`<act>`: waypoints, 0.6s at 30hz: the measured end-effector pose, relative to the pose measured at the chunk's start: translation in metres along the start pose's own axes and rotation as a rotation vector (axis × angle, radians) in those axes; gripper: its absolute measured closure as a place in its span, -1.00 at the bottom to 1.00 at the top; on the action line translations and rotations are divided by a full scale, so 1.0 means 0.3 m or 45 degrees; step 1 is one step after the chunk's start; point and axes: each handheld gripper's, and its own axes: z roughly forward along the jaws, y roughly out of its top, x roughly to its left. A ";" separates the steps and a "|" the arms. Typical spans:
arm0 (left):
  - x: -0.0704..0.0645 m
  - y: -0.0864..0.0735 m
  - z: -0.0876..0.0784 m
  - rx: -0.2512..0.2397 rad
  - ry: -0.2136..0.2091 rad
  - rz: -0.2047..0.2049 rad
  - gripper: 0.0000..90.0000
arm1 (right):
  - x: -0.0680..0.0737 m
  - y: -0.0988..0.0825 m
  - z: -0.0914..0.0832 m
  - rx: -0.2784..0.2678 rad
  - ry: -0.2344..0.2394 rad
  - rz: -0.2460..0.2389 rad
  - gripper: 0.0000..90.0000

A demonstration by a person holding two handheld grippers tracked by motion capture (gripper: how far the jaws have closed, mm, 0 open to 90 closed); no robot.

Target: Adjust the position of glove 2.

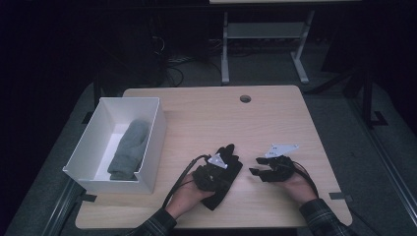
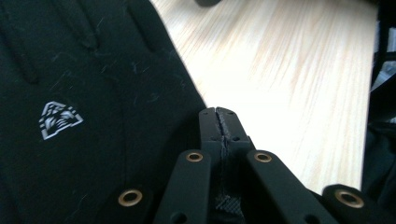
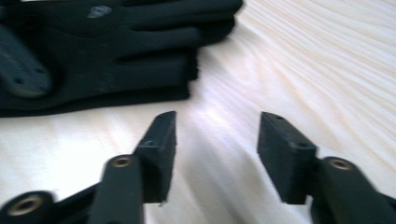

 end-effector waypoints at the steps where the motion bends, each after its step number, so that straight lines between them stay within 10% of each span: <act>1: 0.001 -0.004 -0.005 0.005 0.011 0.010 0.99 | -0.004 -0.001 0.002 0.003 -0.010 0.008 -0.03; 12: 0.051 -0.087 -0.102 0.042 0.084 0.020 0.96 | -0.024 -0.019 0.016 0.044 -0.085 0.053 -0.23; 18: 0.047 -0.074 -0.125 -0.013 0.086 0.054 0.53 | -0.038 -0.028 0.018 0.037 -0.094 0.046 -0.32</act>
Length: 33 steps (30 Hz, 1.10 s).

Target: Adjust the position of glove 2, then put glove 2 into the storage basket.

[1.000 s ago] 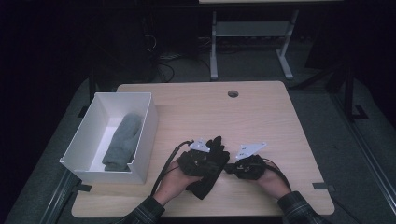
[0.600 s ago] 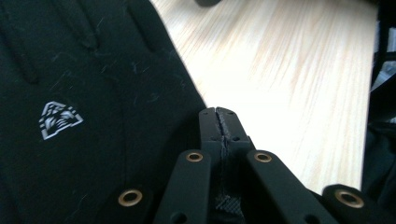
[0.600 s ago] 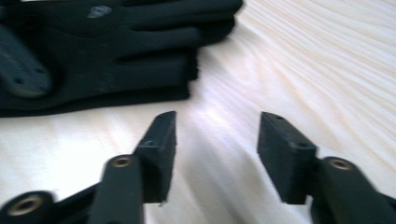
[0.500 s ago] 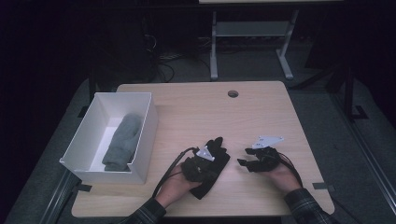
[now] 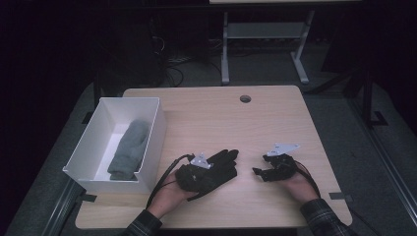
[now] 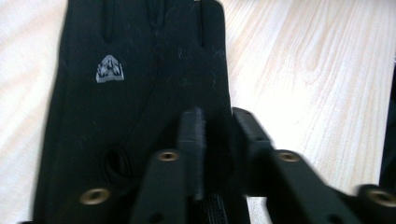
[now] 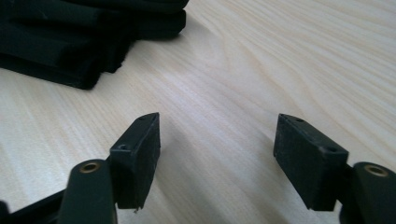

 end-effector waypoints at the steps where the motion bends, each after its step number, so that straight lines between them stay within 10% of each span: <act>1: 0.002 0.003 -0.009 -0.010 -0.001 -0.001 0.43 | -0.001 -0.001 0.001 -0.001 -0.004 -0.005 -0.34; 13: 0.070 0.050 0.001 -0.037 0.033 0.109 -0.60 | -0.004 -0.005 0.016 -0.028 -0.003 -0.011 -0.57; 33: 0.127 0.026 0.080 0.016 0.081 0.076 -0.67 | -0.001 -0.004 0.016 -0.023 -0.004 0.000 -0.57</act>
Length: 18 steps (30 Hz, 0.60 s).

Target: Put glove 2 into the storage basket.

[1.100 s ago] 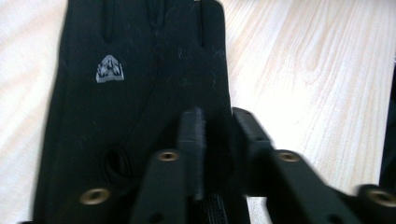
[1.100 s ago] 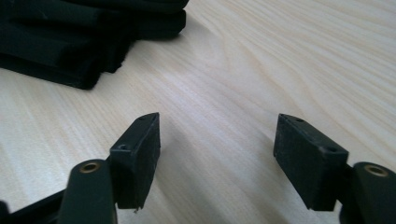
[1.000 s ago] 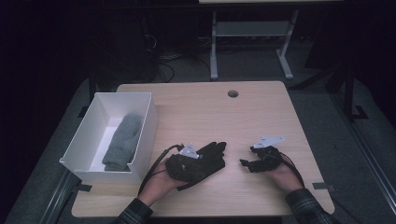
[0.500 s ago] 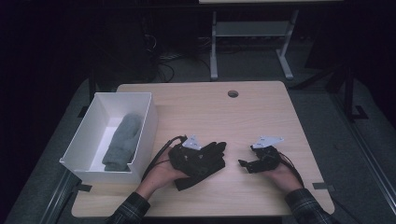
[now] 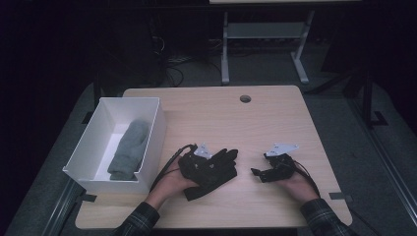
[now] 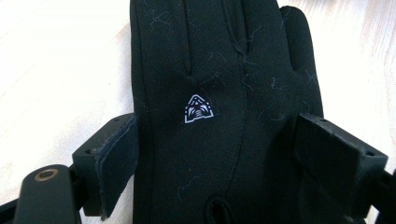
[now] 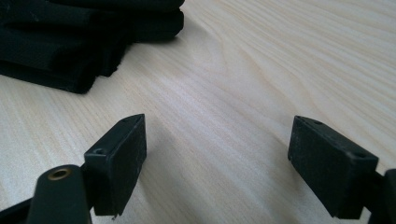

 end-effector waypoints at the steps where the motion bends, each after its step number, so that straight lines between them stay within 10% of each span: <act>1: -0.001 -0.001 0.001 0.000 0.004 0.002 -0.67 | 0.001 0.000 0.000 0.000 0.001 0.001 -0.57; 10: 0.000 -0.004 0.006 0.019 -0.009 -0.009 -0.61 | 0.001 0.000 0.001 -0.001 0.004 -0.007 -0.57; 18: -0.021 0.006 -0.010 0.037 -0.133 -0.014 0.35 | 0.001 0.000 0.001 -0.001 0.004 -0.009 -0.57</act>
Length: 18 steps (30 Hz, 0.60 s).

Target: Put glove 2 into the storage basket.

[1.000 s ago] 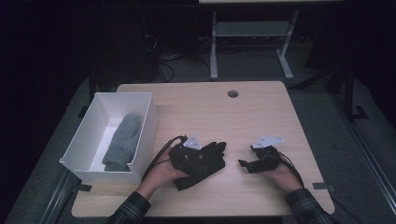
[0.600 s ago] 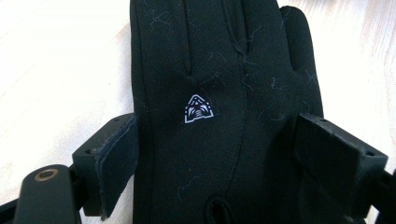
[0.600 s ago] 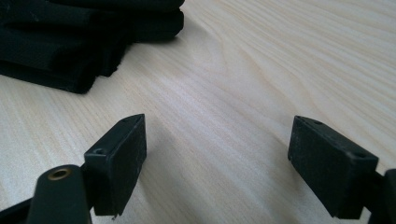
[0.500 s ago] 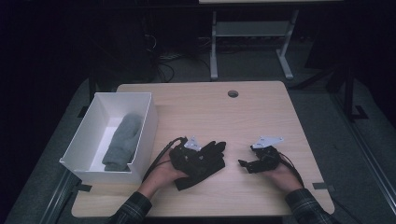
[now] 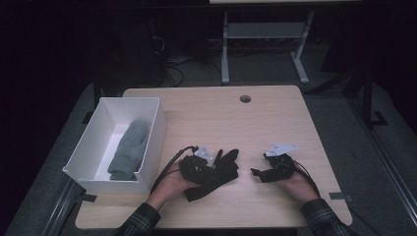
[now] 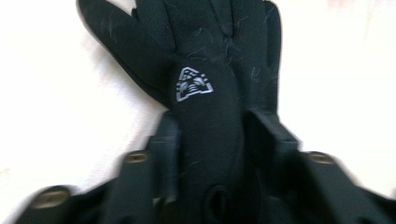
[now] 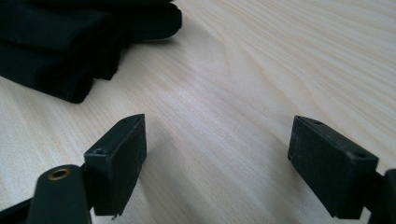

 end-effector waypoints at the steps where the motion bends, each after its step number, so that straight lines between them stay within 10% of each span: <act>1: -0.002 0.002 -0.002 0.003 -0.003 -0.005 0.42 | 0.000 0.000 0.000 0.001 0.000 0.000 -0.57; 8: -0.009 0.023 -0.048 -0.041 -0.012 -0.081 0.50 | 0.001 0.000 0.000 0.003 0.002 0.000 -0.57; 18: -0.011 0.096 -0.258 -0.150 0.096 -0.173 0.50 | 0.001 0.000 0.001 0.003 0.005 -0.003 -0.60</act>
